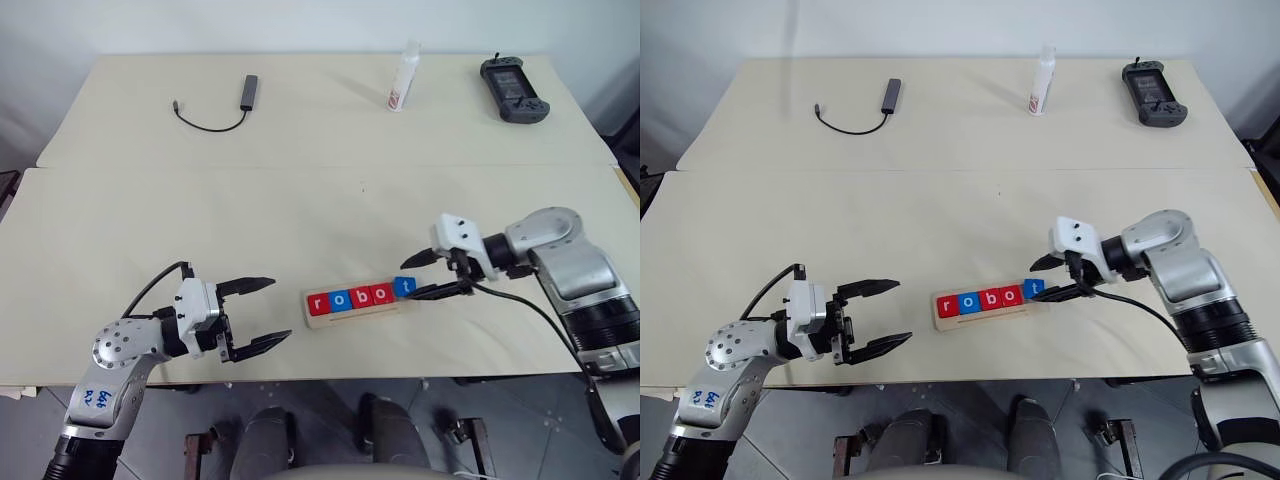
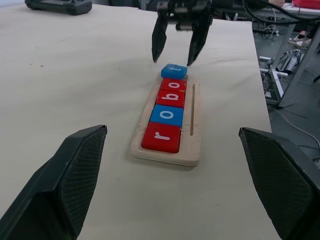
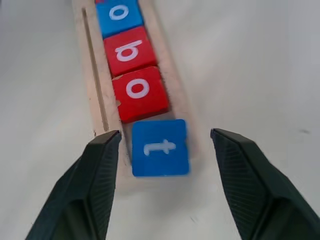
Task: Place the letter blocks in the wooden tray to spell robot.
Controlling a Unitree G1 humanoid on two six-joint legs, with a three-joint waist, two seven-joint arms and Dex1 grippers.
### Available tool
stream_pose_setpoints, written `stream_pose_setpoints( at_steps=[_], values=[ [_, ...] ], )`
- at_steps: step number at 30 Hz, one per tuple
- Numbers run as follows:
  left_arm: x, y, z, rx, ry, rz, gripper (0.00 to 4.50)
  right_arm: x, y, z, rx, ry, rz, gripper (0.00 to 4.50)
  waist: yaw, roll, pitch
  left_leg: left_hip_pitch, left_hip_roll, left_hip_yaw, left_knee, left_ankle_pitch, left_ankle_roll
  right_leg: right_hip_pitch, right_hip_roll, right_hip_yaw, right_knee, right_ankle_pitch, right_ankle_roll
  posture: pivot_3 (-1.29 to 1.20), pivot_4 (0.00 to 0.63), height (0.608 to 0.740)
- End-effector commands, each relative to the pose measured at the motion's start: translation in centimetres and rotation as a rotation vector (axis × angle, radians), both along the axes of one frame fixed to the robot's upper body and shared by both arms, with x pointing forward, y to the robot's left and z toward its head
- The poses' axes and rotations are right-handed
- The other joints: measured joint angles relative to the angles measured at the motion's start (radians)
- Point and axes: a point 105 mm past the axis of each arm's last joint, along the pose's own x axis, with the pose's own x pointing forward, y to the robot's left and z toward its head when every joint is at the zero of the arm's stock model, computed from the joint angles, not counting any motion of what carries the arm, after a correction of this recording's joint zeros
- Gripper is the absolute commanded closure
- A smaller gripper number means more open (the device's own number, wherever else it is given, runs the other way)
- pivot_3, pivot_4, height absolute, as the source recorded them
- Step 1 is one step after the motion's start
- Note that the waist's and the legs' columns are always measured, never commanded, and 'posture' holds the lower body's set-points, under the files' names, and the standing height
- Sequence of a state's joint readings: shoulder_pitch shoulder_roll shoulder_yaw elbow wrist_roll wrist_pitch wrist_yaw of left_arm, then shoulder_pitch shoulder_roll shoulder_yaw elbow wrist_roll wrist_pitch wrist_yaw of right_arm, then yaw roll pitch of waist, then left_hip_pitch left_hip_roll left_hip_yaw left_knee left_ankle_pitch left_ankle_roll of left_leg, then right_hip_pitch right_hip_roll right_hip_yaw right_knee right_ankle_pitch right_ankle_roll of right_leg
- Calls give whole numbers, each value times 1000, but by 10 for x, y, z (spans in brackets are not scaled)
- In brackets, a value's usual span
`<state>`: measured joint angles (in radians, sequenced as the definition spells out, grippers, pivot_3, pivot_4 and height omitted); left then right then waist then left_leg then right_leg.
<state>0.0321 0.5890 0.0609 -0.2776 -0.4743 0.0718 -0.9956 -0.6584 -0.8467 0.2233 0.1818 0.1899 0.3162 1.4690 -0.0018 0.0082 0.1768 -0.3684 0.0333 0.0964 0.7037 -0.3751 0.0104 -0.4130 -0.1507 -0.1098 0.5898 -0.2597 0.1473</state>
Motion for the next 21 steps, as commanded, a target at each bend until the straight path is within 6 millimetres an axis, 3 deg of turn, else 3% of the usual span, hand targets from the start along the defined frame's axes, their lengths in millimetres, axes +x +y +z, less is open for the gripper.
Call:
stream_pose_setpoints(
  at_steps=[1, 2, 5, 12, 21],
  values=[
    [-1, -1, 10, -5, -47, -4, 0, 2, -14, 14, 4, -48, -43, 1484, -1, 0, 0, 0, 0, 0, 0, 0, 0, 0, 0, 0, 0, 0, 0, 0, 150, 740],
    [0, 0, 9, -5, -47, -4, 0, 2, -16, 13, -4, -50, -50, 1484, -2, 0, 0, 0, 0, 0, 0, 0, 0, 0, 0, 0, 0, 0, 0, 0, 150, 740],
    [0, 0, 9, -6, -48, -5, 0, 9, -21, 7, -21, -74, -95, 2064, -2, 0, 0, 0, 0, 0, 0, 0, 0, 0, 0, 0, 0, 0, 0, 0, 150, 740],
    [1, 0, 9, -7, -50, -4, 0, 9, -10, -11, -46, -74, -54, 4474, -2, 0, 0, 0, 0, 0, 0, 0, 0, 0, 0, 0, 0, 0, 0, 0, 150, 740],
    [1, 1, 10, -5, -53, 9, 0, 0, 2, -11, -29, -50, -2, 4474, -2, 0, 0, 0, 0, 0, 0, 0, 0, 0, 0, 0, 0, 0, 0, 0, 150, 740]
  ],
)
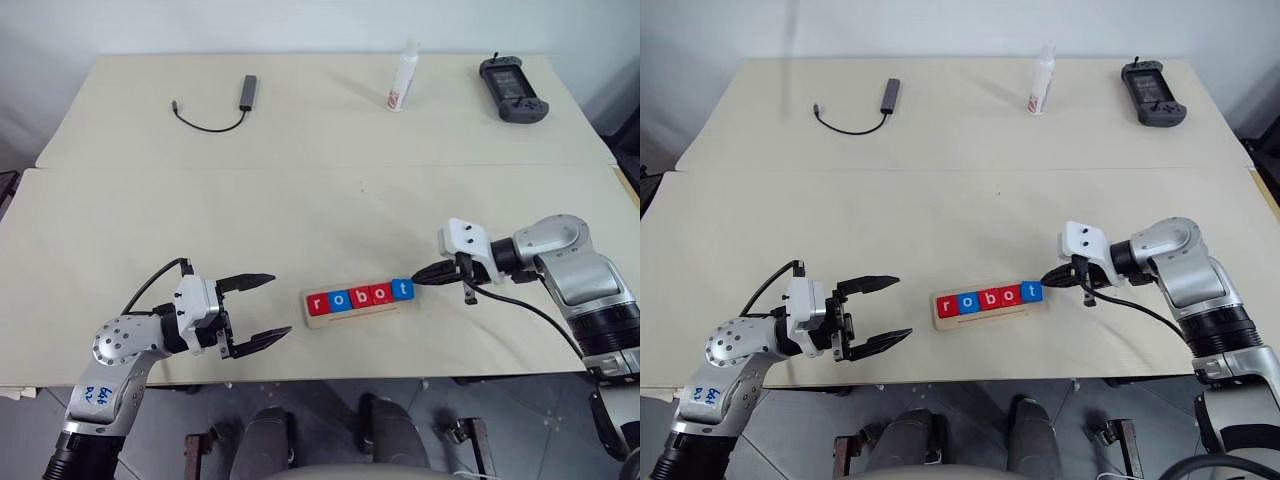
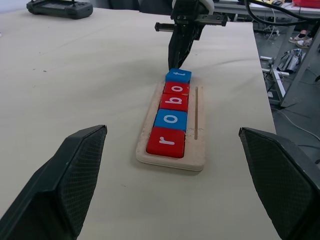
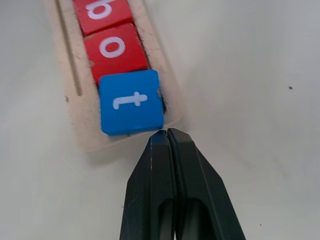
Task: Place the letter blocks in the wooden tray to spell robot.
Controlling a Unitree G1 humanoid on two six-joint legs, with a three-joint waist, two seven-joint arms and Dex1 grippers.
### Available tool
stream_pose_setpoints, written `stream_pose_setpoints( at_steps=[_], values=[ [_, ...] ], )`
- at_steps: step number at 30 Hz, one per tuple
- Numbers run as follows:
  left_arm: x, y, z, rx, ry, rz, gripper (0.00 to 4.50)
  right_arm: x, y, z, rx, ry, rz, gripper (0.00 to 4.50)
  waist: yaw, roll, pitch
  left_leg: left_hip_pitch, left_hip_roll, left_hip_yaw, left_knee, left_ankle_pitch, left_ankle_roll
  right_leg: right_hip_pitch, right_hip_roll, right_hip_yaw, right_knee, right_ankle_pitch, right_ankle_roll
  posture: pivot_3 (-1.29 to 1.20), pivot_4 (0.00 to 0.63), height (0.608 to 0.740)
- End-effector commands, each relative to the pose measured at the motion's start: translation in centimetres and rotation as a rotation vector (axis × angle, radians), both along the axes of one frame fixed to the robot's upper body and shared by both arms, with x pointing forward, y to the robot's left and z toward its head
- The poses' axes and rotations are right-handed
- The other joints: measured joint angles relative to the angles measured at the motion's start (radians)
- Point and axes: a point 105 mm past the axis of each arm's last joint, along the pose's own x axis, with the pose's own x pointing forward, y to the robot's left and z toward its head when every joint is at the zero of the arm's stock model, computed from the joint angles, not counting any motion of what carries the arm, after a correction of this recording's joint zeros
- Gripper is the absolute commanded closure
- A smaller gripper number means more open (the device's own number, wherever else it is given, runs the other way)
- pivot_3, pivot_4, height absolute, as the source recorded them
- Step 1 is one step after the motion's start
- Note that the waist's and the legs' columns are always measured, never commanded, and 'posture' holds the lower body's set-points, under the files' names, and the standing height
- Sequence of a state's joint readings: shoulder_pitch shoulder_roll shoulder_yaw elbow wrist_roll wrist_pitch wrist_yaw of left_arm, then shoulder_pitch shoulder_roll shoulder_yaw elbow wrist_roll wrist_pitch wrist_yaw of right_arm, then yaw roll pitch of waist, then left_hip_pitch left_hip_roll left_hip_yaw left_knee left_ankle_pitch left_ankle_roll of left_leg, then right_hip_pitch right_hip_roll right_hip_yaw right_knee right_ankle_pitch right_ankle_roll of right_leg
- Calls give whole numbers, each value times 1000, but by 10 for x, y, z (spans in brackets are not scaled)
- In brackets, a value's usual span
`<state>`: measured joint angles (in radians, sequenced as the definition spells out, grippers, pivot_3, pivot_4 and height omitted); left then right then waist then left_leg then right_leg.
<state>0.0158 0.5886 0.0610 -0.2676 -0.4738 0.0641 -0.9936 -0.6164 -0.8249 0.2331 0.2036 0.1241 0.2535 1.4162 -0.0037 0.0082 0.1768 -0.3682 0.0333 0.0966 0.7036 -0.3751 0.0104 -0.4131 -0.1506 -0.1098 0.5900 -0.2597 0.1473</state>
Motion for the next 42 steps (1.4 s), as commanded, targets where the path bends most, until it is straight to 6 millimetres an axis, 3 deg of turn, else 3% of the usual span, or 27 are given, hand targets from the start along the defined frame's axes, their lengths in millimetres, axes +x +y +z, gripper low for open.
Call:
stream_pose_setpoints(
  at_steps=[1, 10, 20, 25, 28, 34, 37, 42],
  values=[
    [-2, 1, 7, -4, -37, 8, 0, -3, 8, 9, 19, -25, 33, 4474, 0, 0, 0, 0, 0, 0, 0, 0, 0, 0, 0, 0, 0, 0, 0, 0, 150, 740],
    [-2, 2, 5, -4, -36, 7, 0, -8, 9, 7, 7, -26, 37, 4474, 1, 0, 0, 0, 0, 0, 0, 0, 0, 0, 0, 0, 0, 0, 0, 0, 150, 740],
    [-3, 6, 2, 4, -35, 13, 0, -21, -17, 21, 126, -87, -48, 4474, 3, 0, 0, 0, 0, 0, 0, 0, 0, 0, 0, 0, 0, 0, 0, 0, 150, 740],
    [-3, 23, 4, 9, -3, 47, 0, -37, -41, 28, 270, -155, -107, 4474, 3, 0, 0, 0, 0, 0, 0, 0, 0, 0, 0, 0, -1, 0, 0, 0, 150, 740],
    [0, 33, 4, 33, -5, 70, 0, -51, -46, 21, 279, -125, -135, 3980, 4, 0, 0, 1, 0, 0, 0, 0, 0, 0, 0, 0, 0, 0, 0, 0, 150, 740],
    [3, 34, 4, 49, -19, 43, 0, -61, -30, 8, 268, -95, -126, 2048, 2, 0, 0, 1, 0, 0, 0, 0, 0, 0, 0, 1, 0, 0, 0, 0, 150, 740],
    [2, 32, 4, 36, -15, 25, 0, -64, -17, 5, 275, -57, -89, 2048, 2, 0, 0, 1, 0, 0, 0, 0, 0, 0, 0, 1, 0, 0, 0, 0, 150, 740],
    [-3, 29, -1, 35, 4, 14, 0, -66, -7, -1, 221, -4, -46, 3715, 2, 0, 0, 1, 0, 0, 0, 0, 0, 0, 0, 1, 0, 0, 0, 0, 150, 740]
  ],
)
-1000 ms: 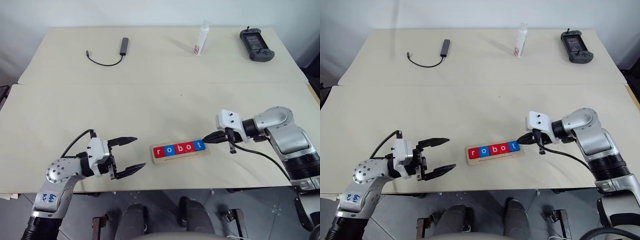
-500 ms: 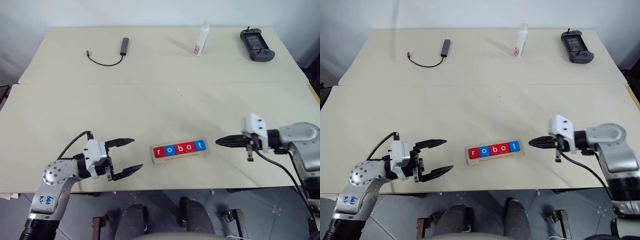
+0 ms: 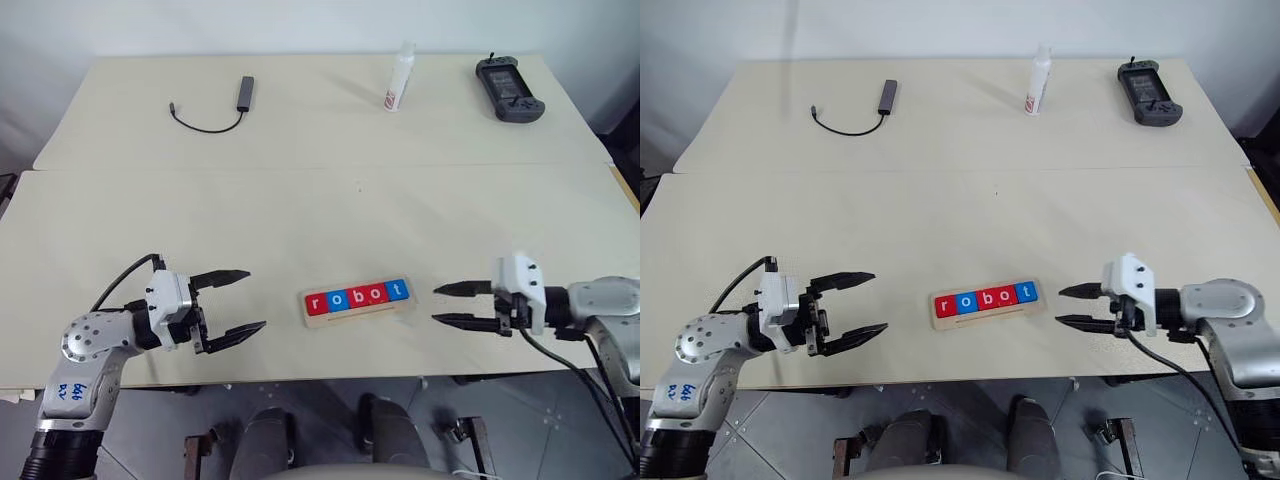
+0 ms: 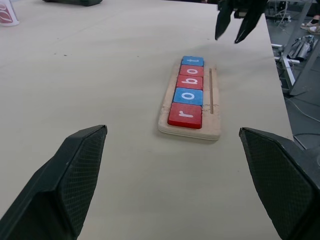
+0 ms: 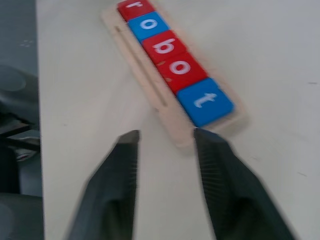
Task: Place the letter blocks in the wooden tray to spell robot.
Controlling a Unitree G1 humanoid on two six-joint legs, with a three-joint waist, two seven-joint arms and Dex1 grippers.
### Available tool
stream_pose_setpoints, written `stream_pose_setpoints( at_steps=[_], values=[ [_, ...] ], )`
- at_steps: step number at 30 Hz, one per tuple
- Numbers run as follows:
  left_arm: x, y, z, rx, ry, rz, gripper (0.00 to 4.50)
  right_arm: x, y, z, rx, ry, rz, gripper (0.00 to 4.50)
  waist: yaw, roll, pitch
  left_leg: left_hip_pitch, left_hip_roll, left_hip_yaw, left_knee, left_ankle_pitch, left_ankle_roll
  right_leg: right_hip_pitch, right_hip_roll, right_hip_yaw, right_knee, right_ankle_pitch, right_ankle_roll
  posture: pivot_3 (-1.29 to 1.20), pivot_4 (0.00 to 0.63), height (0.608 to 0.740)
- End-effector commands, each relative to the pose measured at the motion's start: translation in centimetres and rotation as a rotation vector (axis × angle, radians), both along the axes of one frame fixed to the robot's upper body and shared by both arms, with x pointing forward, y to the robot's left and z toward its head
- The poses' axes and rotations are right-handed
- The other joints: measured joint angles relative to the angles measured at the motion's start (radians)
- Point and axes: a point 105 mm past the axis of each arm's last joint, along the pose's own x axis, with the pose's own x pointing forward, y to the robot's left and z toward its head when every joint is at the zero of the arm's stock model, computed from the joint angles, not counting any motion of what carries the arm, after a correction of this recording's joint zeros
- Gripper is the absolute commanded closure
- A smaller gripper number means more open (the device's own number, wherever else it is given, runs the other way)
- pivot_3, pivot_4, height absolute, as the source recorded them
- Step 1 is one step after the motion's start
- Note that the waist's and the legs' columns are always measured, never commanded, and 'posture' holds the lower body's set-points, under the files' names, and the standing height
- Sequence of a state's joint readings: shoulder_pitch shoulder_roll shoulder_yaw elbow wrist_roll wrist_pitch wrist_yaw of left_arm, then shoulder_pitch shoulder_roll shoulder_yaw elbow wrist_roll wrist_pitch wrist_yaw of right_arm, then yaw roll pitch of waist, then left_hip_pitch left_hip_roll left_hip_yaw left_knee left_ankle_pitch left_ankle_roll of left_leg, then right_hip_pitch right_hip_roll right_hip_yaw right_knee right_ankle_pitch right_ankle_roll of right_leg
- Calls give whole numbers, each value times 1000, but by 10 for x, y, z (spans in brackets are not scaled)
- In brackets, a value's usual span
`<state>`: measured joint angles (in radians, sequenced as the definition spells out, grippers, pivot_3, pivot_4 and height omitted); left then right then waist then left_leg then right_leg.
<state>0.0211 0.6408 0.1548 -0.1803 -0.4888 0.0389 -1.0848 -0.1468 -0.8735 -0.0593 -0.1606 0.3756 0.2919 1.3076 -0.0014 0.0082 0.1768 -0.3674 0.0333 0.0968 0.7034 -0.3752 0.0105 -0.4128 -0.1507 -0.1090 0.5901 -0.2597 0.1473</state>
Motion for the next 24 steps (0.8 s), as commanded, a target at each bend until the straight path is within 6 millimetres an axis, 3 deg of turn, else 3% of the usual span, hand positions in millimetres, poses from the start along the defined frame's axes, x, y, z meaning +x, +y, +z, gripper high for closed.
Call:
stream_pose_setpoints(
  at_steps=[1, 3, 13, 24],
  values=[
    [-7, -4, 0, -12, -4, -17, 0, -5, 11, 3, -38, 0, 73, 4074, 0, 0, 0, 0, 0, 0, 0, 0, 0, 0, 0, 0, 0, 0, 0, 0, 150, 740],
    [-9, -4, 0, -15, 1, -14, 0, -6, 17, 2, -49, 4, 108, 4481, 0, 0, 0, 0, 0, 0, 0, 0, 0, 0, 0, 0, 0, 0, 0, 0, 150, 740],
    [-20, -10, 0, -24, 25, -7, 0, -16, 69, -7, -20, 66, 209, 4481, 1, 0, 0, -1, 0, -1, 0, 0, 0, 0, 0, 0, 0, 0, 0, 0, 150, 740],
    [-17, -17, 9, -27, 10, 9, 0, -4, 109, -22, -31, 30, 155, 4481, -1, 0, 0, -1, 0, -1, 0, 0, 0, 0, 0, -1, 0, 0, 0, 0, 150, 740]
  ],
)
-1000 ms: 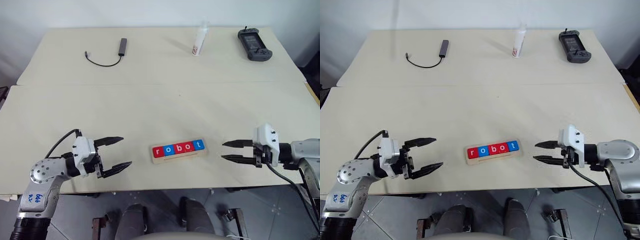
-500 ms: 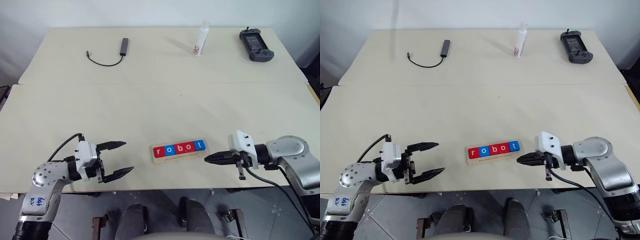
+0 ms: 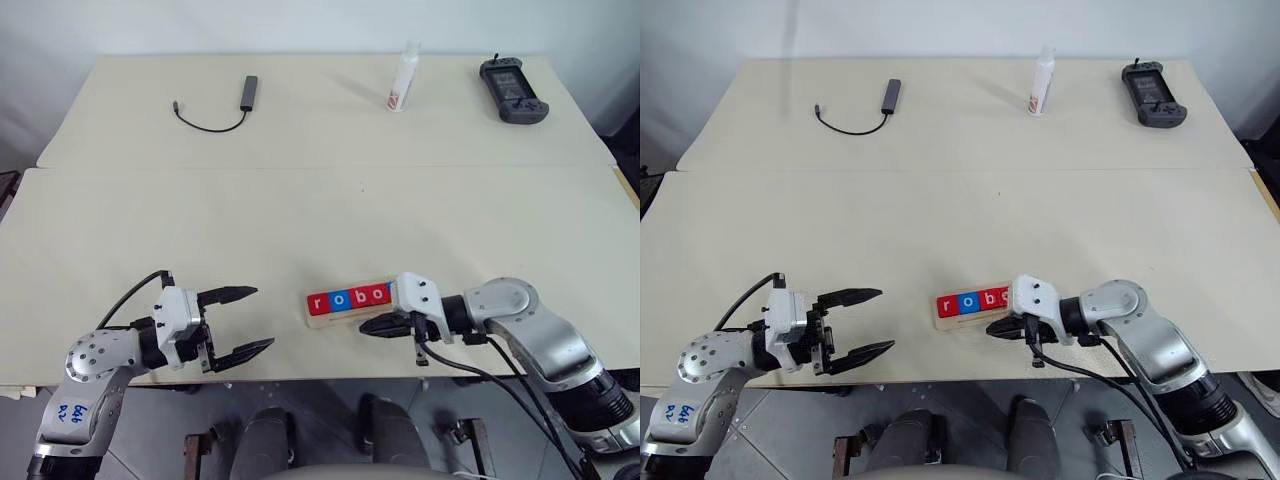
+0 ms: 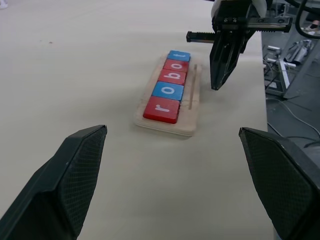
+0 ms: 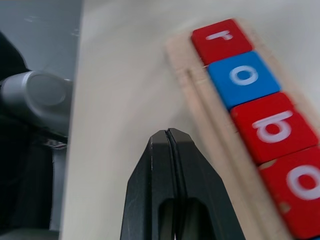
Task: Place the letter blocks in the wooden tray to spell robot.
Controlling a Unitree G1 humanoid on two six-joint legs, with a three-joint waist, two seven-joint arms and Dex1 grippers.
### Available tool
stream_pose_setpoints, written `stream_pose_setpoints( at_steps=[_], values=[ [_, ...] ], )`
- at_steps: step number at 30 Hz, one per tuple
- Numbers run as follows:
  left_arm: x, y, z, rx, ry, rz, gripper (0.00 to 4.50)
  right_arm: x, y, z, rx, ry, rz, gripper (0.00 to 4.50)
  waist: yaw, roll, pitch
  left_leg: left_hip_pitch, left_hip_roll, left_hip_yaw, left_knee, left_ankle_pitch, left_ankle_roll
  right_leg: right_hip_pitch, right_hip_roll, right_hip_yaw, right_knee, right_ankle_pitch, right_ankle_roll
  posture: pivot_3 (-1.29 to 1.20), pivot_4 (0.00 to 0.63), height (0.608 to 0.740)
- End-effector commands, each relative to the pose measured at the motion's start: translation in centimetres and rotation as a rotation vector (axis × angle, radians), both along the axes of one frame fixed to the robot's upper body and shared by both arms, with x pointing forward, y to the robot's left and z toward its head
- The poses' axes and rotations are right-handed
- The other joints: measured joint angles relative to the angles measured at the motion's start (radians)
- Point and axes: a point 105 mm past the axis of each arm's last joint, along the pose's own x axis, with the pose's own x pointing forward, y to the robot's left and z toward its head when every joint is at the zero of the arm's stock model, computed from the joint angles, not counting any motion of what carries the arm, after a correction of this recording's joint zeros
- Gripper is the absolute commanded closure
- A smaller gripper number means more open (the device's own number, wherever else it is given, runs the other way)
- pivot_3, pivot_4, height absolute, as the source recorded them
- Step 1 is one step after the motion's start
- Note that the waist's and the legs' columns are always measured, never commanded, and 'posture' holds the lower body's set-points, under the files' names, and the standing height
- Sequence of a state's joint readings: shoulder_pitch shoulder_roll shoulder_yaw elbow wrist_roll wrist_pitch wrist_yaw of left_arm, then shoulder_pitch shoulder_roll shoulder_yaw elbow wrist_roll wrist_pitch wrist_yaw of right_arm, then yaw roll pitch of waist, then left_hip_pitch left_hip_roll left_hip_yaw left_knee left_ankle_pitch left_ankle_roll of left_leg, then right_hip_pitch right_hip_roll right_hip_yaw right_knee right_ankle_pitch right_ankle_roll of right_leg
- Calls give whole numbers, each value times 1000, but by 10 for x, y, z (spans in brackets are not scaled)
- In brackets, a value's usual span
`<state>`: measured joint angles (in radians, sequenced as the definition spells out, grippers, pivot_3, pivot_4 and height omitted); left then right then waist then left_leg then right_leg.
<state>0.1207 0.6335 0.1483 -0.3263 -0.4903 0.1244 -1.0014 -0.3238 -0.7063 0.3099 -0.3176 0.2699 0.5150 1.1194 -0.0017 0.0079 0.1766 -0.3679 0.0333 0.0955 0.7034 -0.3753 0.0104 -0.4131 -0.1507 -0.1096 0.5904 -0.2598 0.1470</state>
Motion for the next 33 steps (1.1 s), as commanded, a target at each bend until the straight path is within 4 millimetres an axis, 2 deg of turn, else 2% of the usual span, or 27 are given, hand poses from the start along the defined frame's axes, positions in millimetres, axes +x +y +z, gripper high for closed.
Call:
stream_pose_setpoints(
  at_steps=[1, 14, 20, 23, 27, 30, 33],
  values=[
    [-2, -6, 13, -22, -44, -20, 0, -1, 14, 1, 10, -28, 2, 4481, 0, 0, 0, 0, 0, 0, 0, 0, 0, 0, 0, 0, 0, 0, 0, 0, 150, 740],
    [2, -3, 11, -21, -47, -7, 0, 12, 28, -2, 18, -53, -65, 4481, -1, 0, 0, 0, 0, 0, 0, 0, 0, 0, 0, 0, 0, 0, 0, 0, 150, 740],
    [2, -2, 8, -23, -48, -4, 0, -3, 24, 11, 91, -27, 1, 4481, 0, 0, 0, 0, 0, 0, 0, 0, 0, 0, 0, 0, 0, 0, 0, 0, 150, 740],
    [2, -1, 7, -20, -47, -4, 0, -8, 7, 24, 137, -53, 21, 4481, 2, 0, 0, 0, 0, 0, 0, 0, 1, 0, 0, 0, 0, 0, 0, 0, 150, 740],
    [4, 1, 7, -13, -53, -5, 0, -2, -21, 51, 253, -91, -36, 4481, 0, 0, 0, 0, 0, 0, 0, 0, 1, 0, 0, 0, -1, 0, 0, 0, 150, 740],
    [6, 5, 10, 3, -61, -7, 0, 2, -49, 62, 259, -121, -85, 3918, 1, 0, 0, 0, 0, 0, 0, 0, 1, 0, 0, 0, 0, 0, 0, 0, 150, 740],
    [11, 12, 12, 18, -60, 3, 0, 3, -80, 59, 192, -146, -126, 2890, 5, 0, 0, 0, 0, 0, 0, -1, 1, 0, 0, 0, -1, 0, 0, 0, 150, 740]
  ],
)
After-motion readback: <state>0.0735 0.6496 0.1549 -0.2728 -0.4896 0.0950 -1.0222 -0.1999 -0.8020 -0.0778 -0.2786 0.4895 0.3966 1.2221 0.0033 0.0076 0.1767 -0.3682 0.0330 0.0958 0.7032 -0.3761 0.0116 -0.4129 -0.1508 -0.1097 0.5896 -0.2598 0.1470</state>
